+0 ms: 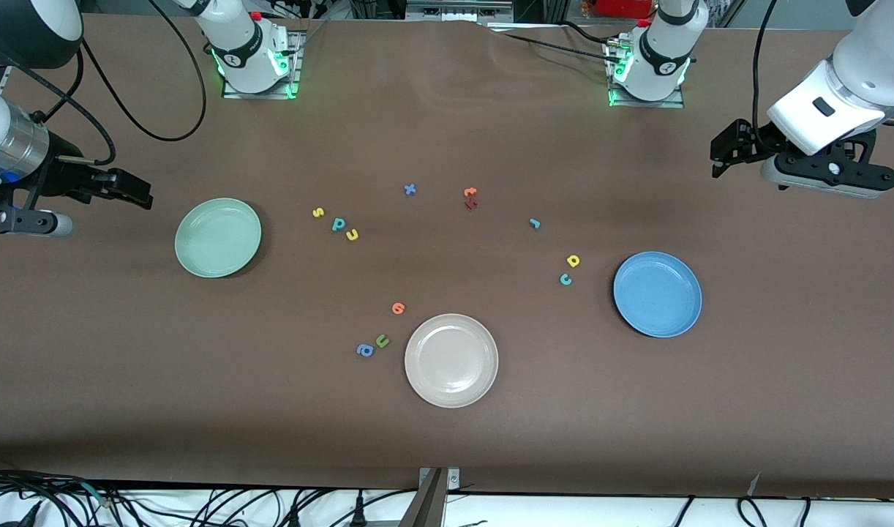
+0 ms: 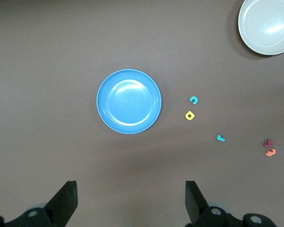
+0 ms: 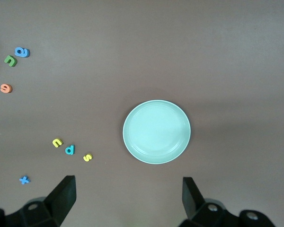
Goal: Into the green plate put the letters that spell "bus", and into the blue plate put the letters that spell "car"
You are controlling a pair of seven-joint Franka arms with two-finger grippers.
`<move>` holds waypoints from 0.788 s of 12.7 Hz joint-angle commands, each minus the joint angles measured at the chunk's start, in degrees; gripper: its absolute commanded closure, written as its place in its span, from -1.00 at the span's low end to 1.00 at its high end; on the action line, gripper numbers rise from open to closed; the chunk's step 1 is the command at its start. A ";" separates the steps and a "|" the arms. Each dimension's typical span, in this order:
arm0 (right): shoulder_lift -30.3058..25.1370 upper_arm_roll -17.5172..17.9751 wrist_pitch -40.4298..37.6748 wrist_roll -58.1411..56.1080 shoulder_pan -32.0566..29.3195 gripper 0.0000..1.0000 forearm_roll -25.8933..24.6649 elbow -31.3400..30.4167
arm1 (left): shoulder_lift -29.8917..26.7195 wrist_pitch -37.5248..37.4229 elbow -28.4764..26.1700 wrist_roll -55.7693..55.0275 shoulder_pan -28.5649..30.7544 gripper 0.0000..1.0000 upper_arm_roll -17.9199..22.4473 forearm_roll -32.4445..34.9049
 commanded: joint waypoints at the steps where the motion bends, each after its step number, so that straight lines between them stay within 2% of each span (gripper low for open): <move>1: -1.10 0.20 -1.19 0.54 0.12 -0.99 0.55 -0.34 | -1.24 -1.54 -0.82 0.45 0.03 -1.00 0.25 -0.66; 10: -1.10 0.03 -1.72 0.10 0.21 -0.99 0.55 -0.26 | -1.07 -1.55 -1.08 0.53 0.39 -1.00 0.34 -0.66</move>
